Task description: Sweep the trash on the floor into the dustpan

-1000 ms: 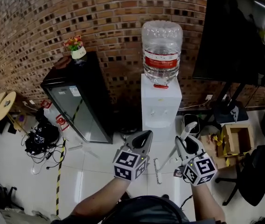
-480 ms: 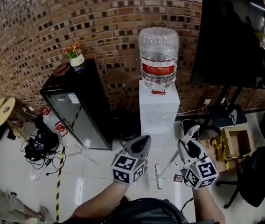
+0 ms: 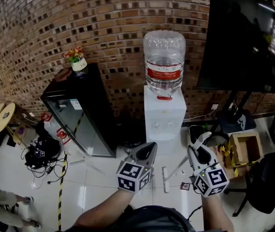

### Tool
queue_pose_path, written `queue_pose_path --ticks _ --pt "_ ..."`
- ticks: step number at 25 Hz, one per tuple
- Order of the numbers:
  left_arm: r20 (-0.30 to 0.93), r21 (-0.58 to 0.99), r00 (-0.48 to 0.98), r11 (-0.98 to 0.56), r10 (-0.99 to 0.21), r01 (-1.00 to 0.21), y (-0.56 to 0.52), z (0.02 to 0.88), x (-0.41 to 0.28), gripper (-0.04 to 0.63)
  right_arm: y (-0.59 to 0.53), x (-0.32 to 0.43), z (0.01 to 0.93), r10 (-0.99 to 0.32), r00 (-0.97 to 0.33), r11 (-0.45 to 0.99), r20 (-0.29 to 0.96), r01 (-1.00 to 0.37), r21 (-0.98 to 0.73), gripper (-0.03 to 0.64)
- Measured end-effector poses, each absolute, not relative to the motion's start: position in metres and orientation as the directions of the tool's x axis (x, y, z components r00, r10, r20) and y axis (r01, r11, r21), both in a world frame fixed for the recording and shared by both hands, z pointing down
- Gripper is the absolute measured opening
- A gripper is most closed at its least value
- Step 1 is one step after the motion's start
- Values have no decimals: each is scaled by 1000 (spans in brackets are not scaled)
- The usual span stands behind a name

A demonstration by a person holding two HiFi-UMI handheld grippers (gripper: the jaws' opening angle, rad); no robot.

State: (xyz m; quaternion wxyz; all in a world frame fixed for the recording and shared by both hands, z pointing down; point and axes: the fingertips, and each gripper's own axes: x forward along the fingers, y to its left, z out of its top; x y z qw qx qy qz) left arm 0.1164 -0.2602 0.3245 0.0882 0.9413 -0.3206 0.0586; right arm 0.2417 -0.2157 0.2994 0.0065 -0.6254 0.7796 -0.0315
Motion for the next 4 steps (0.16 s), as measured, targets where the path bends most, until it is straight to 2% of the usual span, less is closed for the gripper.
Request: queue_pose_path --ticks 4 --pt "159 126 786 -777 -598 -616 -261 325 112 6 -216 240 297 -977 -214 213 18 -976 -32 127"
